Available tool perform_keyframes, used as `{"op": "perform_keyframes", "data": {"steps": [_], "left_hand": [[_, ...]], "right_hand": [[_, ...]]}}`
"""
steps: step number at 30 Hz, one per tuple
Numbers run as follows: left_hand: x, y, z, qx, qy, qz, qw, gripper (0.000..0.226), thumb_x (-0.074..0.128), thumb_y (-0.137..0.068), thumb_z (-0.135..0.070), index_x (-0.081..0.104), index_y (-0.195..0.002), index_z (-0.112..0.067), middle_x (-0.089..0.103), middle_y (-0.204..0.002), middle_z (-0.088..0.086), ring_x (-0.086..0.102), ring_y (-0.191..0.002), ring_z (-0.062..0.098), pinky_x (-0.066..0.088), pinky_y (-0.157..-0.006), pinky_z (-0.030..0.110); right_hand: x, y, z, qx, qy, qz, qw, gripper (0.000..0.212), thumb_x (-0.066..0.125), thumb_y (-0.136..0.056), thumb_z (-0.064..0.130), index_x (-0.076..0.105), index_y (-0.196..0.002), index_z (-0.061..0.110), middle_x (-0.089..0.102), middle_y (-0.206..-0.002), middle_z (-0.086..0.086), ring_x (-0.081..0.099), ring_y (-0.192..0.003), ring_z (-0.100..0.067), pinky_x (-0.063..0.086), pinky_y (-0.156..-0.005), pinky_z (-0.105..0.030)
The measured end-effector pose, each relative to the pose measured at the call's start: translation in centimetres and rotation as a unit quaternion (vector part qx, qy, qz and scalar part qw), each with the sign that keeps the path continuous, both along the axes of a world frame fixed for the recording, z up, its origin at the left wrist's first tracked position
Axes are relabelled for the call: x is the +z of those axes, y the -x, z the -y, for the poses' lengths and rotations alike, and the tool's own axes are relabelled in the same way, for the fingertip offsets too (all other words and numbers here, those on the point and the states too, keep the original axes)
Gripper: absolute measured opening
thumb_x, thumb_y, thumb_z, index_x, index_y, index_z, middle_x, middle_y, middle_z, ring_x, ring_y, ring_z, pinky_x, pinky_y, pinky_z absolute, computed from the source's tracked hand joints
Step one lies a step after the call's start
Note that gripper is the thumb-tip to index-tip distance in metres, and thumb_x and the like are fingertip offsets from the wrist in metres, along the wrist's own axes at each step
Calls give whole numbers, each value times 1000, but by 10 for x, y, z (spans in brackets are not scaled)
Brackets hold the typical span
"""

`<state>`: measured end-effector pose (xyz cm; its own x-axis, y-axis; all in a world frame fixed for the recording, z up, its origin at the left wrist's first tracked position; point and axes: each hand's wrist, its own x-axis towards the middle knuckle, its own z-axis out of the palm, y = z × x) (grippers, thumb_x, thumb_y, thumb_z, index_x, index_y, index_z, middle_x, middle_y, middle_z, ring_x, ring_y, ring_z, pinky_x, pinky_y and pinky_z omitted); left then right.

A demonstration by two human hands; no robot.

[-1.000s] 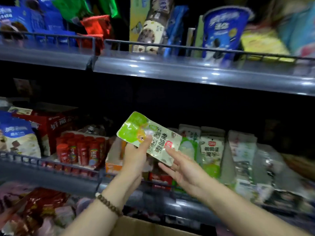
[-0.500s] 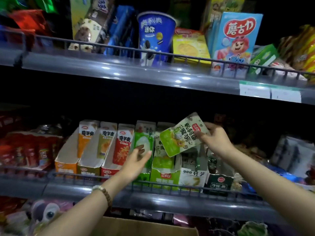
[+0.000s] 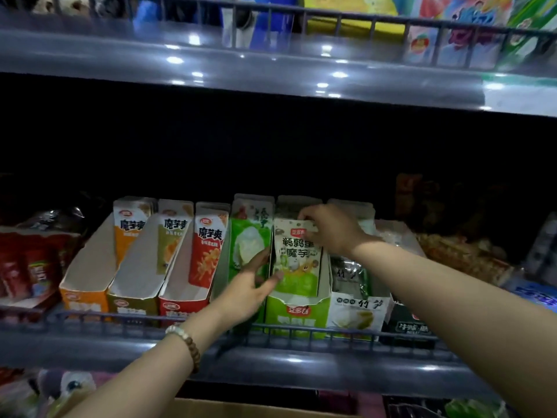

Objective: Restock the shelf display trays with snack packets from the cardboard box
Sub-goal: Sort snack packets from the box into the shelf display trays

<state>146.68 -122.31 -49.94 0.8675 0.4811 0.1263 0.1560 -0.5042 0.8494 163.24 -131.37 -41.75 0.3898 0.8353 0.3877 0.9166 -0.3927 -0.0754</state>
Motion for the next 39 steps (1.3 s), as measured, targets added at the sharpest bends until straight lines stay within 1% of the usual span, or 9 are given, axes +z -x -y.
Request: {"op": "perform_keyframes", "data": {"steps": [4,8,11,15,18,22,28,32,39], "left_hand": [[-11,-5,-8,19,12,15,1000,62,53,-90,-44,24,-144,-39,44,-141,4,55,-102,3,45,-75,12],[-14,-8,-9,26,16,34,999,62,57,-89,-40,27,-144,-36,47,-139,2,52,-118,17,44,-77,20],[-12,-8,-7,27,24,43,998,62,57,-90,-37,28,-144,-33,41,-141,-5,51,-120,18,49,-89,32],[-3,-4,1,39,8,44,998,61,58,-90,-36,29,-144,-30,42,-125,-13,53,-112,15,51,-91,38],[6,7,10,38,-28,35,998,62,56,-90,-41,29,-144,-27,49,-135,-3,52,-117,19,48,-97,41],[17,37,27,41,-107,15,993,66,53,-89,-46,28,-146,-22,37,-149,1,36,-135,17,34,-111,38],[3,101,52,37,-261,-21,964,77,48,-84,-61,24,-149,-27,28,-153,-6,27,-139,12,26,-113,32],[-37,148,67,27,-247,-61,967,82,40,-80,-70,29,-147,-24,31,-152,-4,27,-139,13,25,-113,30],[-135,210,61,2,-184,-218,958,84,35,-81,-71,27,-147,-21,29,-153,0,24,-141,17,25,-115,33]], "right_hand": [[-7,-9,-6,-5,-11,-1,1000,29,68,-84,32,64,-109,20,67,-111,0,61,-103,-21,44,-79,-30],[-12,-12,-5,-15,-9,-8,1000,55,71,-80,35,53,-129,16,59,-128,-2,55,-117,-21,41,-92,-29],[-18,-10,-3,-16,-23,-17,999,62,74,-77,37,49,-131,19,58,-127,-2,53,-116,-22,38,-95,-32],[-17,-3,8,-42,-36,-18,998,62,68,-81,43,43,-135,25,53,-131,-2,45,-123,-23,28,-102,-32],[-10,13,24,-46,-24,-47,998,61,57,-89,46,34,-141,26,41,-142,-3,36,-132,-23,25,-109,-34],[-16,42,58,1,24,-109,994,68,42,-93,54,14,-150,32,8,-159,6,10,-145,-19,13,-119,-38],[-40,102,113,46,10,-195,980,68,43,-91,54,12,-149,35,4,-159,8,6,-146,-14,10,-119,-39],[-84,148,139,86,21,-243,966,65,48,-93,46,19,-149,32,11,-157,12,11,-143,-6,12,-114,-26],[-210,192,152,49,118,-372,919,63,50,-93,43,24,-148,24,18,-156,1,22,-142,-16,21,-115,-29]]}}
